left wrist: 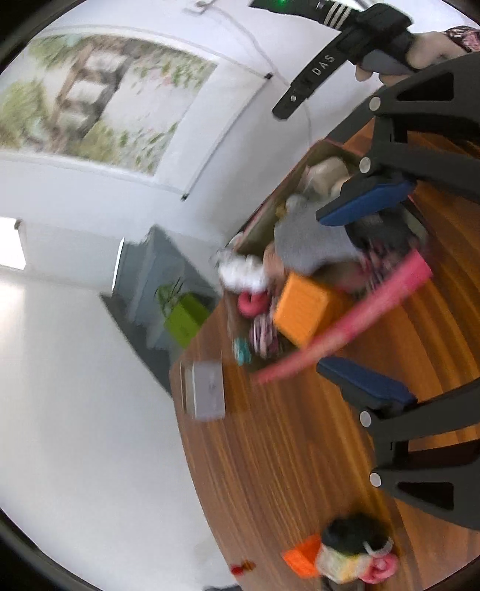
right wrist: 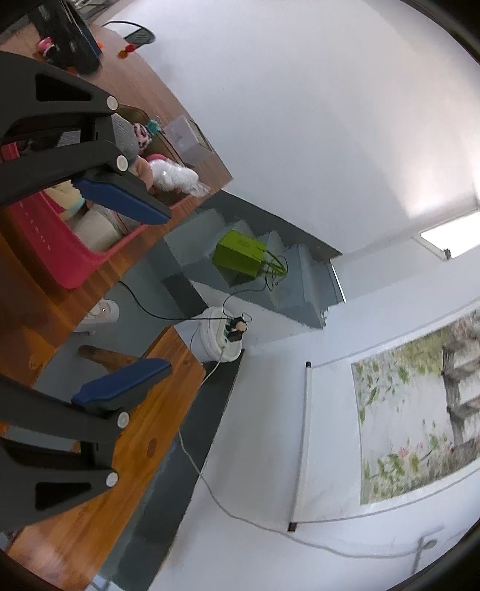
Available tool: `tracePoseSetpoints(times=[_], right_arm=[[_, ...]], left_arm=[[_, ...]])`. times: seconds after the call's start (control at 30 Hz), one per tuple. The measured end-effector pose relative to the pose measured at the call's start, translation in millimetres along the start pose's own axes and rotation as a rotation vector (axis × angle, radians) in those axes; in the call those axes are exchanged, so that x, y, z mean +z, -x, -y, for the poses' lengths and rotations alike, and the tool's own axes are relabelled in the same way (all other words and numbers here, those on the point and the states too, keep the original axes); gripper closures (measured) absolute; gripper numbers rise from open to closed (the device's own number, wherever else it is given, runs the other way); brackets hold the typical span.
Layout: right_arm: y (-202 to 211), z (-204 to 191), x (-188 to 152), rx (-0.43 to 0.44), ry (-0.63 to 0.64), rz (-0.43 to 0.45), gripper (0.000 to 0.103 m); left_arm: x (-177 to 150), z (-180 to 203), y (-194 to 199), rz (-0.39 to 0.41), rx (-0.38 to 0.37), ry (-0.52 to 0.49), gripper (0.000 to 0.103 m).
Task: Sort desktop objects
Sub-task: 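Move the left gripper back to the table and grasp the grey glove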
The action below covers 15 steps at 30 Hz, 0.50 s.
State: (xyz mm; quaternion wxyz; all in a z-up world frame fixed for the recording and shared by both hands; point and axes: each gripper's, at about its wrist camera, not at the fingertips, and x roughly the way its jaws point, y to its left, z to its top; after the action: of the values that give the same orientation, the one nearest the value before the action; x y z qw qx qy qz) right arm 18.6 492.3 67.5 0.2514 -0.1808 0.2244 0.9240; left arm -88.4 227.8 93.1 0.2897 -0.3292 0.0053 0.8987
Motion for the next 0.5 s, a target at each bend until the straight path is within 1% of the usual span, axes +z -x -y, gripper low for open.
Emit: tracePoseSetpoints(times=[0.13,0.37,0.5], right_arm=[[0.1,-2.1,-0.6,-0.041,0.011,0.015,0.025],[10.2,-27.0,-11.5,-0.129,0.106,0.086,0.025],[22.2,-47.5,-19.3,-0.128,0.143,0.094,0.025]], left_arm=[[-12.6,-56.0,25.7,0.015,0.092,0.086,0.028],[-34.9,-150.5,65.8,0.046,0.217,0.241,0.028],[-44.9,-196.5,90.0,0.076,0.295,0.295,0.028]])
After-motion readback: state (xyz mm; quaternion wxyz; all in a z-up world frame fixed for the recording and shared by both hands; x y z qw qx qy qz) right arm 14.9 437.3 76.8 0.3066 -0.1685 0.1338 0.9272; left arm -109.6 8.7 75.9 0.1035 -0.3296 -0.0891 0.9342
